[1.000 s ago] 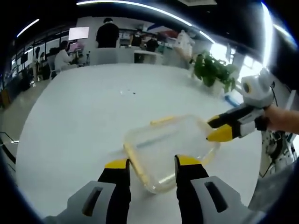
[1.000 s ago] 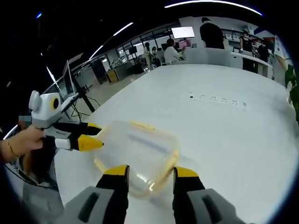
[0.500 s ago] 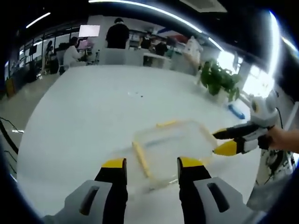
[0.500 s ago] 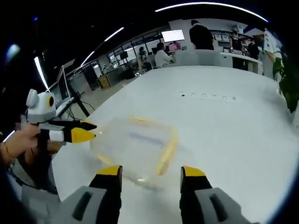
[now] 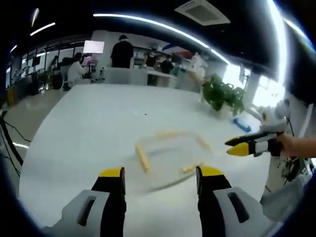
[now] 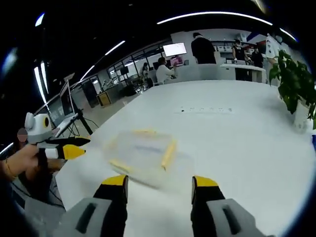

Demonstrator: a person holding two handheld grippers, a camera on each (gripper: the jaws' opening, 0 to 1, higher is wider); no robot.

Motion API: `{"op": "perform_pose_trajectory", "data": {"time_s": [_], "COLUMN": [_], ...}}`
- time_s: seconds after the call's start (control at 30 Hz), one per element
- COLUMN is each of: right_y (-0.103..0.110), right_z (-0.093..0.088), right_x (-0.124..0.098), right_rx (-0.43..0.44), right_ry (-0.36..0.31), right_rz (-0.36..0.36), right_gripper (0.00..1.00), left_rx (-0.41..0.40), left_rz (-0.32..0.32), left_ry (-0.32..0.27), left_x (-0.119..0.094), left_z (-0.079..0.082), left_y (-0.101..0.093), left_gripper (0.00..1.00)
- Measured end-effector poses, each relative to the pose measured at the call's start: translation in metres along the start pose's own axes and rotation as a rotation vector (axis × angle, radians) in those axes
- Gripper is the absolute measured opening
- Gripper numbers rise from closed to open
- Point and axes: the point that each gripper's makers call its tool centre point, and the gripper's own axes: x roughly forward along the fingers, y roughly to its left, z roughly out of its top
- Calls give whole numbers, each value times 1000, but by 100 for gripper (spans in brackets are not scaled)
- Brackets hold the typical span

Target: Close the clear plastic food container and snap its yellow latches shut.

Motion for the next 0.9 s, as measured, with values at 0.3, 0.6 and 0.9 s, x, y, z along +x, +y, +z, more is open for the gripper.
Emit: {"op": "perform_pose_trajectory", "data": {"time_s": [0.3,0.6,0.9], "right_y": [11,18,18], "right_z": [-11,-34,-40], "right_x": [-20,-33,-40], "right_rx": [-10,-1,9], "right_ry": [-15,18,30], "right_rz": [-2,3,-1], "right_gripper": [51,50,50], "left_rx": [16,32,-32], "left_rz": [16,28,35], "left_ry": [-2,20,25], "left_x": [-28,-41,-39], "left_z": [-9,-22,-34], "left_y": [-1,-4,-9], "left_gripper": [61,63,62]}}
